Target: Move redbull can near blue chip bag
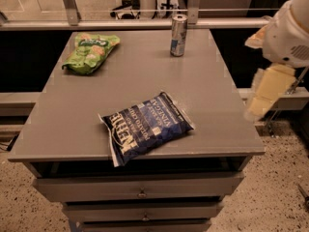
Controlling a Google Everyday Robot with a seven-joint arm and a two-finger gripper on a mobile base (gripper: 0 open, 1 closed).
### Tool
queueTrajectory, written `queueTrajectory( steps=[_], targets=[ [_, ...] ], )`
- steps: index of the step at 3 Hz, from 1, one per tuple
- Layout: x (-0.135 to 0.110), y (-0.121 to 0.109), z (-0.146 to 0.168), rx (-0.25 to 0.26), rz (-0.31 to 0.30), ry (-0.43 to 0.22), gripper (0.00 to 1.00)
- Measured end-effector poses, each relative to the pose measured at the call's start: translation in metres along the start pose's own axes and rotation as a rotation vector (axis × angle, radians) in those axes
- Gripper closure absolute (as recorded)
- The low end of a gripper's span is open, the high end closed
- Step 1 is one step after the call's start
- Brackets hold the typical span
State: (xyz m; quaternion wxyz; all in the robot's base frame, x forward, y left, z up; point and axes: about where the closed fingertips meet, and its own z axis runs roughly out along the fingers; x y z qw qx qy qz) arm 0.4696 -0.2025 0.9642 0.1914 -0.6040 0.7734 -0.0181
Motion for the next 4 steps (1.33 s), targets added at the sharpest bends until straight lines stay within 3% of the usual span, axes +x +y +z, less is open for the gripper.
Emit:
queueTrajectory(
  steps=[1,2,3,4],
  targets=[
    [-0.020,-0.035,0.037,0.014,0.005,-0.071,0.00],
    [-0.038,-0.112,0.089,0.066,0.084,-0.166,0.00],
    [-0.043,-0.166,0.112,0.101,0.162,-0.248,0.00],
    [-0.052,-0.212,0.137,0.114,0.258,-0.397,0.00]
  ],
)
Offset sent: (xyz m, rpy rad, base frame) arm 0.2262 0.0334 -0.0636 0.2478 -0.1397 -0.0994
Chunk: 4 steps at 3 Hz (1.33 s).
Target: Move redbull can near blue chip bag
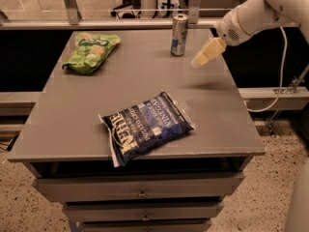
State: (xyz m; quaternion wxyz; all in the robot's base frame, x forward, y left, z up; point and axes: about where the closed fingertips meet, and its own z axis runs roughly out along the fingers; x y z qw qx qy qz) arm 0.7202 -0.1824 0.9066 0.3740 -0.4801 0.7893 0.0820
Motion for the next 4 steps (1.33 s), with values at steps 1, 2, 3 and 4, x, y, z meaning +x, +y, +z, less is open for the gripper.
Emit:
queueTrajectory(
  steps=[1,2,3,4],
  targets=[
    [-0.014,-0.015,0.028,-0.021,0.067,-0.131,0.00],
    [-0.032,-0.016,0.053,-0.043,0.095,-0.222,0.00],
    [-0.048,-0.020,0.080,-0.035,0.097,-0.253,0.00],
    [-0.066,-0.036,0.099,0.006,0.117,-0.297,0.02]
  ],
)
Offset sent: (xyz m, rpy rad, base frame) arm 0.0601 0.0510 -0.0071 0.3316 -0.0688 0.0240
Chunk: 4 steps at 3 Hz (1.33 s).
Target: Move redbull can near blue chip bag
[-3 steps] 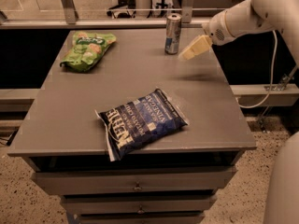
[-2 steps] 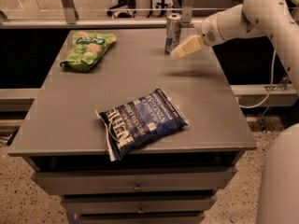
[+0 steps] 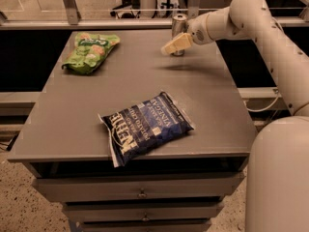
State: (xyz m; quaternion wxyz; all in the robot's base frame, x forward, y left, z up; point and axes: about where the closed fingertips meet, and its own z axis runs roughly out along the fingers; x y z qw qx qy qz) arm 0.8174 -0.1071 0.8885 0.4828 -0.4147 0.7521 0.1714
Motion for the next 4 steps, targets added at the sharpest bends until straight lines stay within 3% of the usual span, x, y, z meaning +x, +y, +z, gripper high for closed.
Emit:
queueTrajectory(
  steps=[1,2,4],
  targets=[
    [-0.007,-0.012,0.005,0.029,0.010,-0.036,0.25],
    [-0.013,-0.023,-0.013,0.055,0.010,-0.069,0.47],
    [-0.041,-0.030,-0.083,0.113,0.016,-0.106,0.94]
  ],
)
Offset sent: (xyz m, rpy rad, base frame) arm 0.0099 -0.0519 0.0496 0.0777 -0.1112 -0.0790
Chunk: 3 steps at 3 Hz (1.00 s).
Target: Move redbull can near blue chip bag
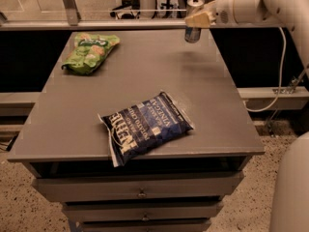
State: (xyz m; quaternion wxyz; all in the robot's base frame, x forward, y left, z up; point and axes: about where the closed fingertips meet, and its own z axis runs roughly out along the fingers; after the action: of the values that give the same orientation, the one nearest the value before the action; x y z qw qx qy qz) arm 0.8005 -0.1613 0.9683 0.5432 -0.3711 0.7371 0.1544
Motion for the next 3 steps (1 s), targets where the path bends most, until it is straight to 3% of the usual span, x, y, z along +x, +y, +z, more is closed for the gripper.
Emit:
queueTrajectory(
  steps=[1,2,3],
  targets=[
    [-0.009,0.003,-0.008,0.003,-0.001,-0.003,1.00],
    [-0.008,0.011,-0.005,-0.027,-0.003,0.000,1.00],
    [-0.010,0.034,-0.014,-0.095,-0.009,-0.009,1.00]
  ],
)
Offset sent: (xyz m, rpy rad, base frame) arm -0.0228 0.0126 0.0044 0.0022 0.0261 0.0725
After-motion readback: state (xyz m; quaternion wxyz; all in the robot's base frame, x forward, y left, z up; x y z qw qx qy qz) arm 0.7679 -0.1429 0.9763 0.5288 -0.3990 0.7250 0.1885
